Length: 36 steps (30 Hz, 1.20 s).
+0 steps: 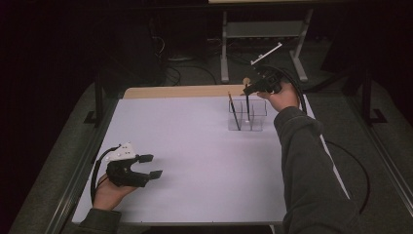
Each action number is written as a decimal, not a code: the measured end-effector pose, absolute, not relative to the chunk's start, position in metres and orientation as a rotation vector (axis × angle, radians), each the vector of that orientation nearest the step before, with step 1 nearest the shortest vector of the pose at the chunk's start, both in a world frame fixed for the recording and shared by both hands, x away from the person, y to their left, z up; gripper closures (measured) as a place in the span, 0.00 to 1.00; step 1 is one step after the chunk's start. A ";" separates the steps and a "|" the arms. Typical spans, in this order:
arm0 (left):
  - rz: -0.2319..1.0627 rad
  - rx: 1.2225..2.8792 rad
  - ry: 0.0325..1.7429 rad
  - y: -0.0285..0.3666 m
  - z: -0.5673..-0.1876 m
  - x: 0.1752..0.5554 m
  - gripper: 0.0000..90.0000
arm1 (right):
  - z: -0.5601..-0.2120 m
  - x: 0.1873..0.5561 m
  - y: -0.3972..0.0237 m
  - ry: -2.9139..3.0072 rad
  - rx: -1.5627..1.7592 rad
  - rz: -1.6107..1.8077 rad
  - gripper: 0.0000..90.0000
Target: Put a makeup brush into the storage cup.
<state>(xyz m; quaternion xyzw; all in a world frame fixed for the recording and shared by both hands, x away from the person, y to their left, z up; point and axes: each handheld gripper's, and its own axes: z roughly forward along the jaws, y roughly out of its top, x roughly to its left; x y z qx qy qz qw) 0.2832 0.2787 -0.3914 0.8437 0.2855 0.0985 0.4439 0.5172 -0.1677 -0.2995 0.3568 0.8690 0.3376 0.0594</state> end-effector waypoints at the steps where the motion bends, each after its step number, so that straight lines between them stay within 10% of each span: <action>1: 0.245 2.092 0.708 0.279 -0.392 0.283 0.33 | -0.300 0.517 -0.168 2.629 1.084 1.019 0.92; 36: 0.230 2.093 0.709 0.276 -0.393 0.283 0.33 | -0.336 0.514 -0.171 2.632 1.157 1.009 0.92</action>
